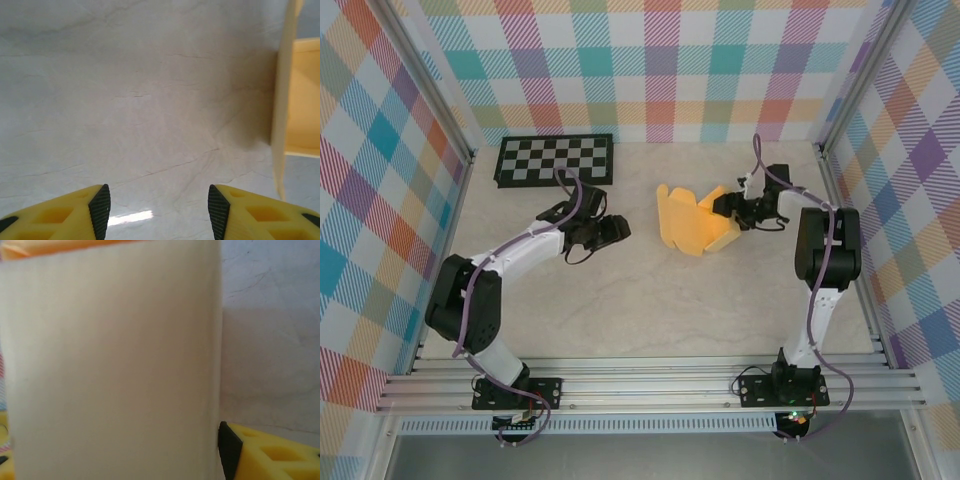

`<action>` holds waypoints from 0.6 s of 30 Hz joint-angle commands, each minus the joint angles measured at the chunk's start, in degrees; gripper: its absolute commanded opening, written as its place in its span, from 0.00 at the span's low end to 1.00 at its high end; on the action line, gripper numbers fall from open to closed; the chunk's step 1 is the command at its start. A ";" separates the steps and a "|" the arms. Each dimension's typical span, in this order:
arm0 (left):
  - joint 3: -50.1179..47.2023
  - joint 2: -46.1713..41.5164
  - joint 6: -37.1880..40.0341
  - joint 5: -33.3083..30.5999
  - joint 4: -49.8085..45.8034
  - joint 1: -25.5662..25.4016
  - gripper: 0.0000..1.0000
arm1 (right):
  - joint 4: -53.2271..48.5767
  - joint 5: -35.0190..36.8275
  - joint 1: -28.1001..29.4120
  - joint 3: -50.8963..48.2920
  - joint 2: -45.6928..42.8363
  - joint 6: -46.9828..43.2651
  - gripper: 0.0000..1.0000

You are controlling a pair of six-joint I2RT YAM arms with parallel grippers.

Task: Fold the paper box

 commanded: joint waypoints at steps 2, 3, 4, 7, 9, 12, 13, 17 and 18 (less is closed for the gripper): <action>2.36 1.05 -6.93 2.23 12.32 -2.90 0.63 | 11.81 -0.32 0.35 -4.90 -6.57 9.09 0.64; 3.13 2.11 -7.59 2.39 13.62 -3.32 0.65 | 12.03 0.26 0.36 -5.29 -7.08 9.25 0.64; 4.44 3.74 -7.78 2.51 14.38 -3.76 0.66 | 12.08 0.56 0.28 -5.63 -7.49 9.21 0.64; 7.93 8.85 -8.28 2.84 16.19 -4.59 0.67 | 11.83 0.72 0.30 -6.20 -8.07 8.76 0.64; 10.34 11.91 -7.69 2.46 16.68 -4.88 0.68 | 11.86 0.55 0.27 -6.56 -8.18 8.59 0.64; 13.00 15.40 -7.98 3.75 19.42 -5.01 0.67 | 12.08 0.30 0.41 -7.25 -8.57 8.59 0.63; 13.60 16.08 -8.17 4.14 20.75 -5.23 0.66 | 12.08 0.23 0.44 -7.43 -8.70 8.51 0.63; 17.18 17.99 -5.96 4.29 20.89 -6.51 0.52 | 11.40 -0.14 0.40 -7.69 -9.23 7.88 0.64; 18.84 18.55 -4.70 3.60 18.36 -6.84 0.45 | 11.33 -0.14 0.44 -7.83 -9.40 7.79 0.64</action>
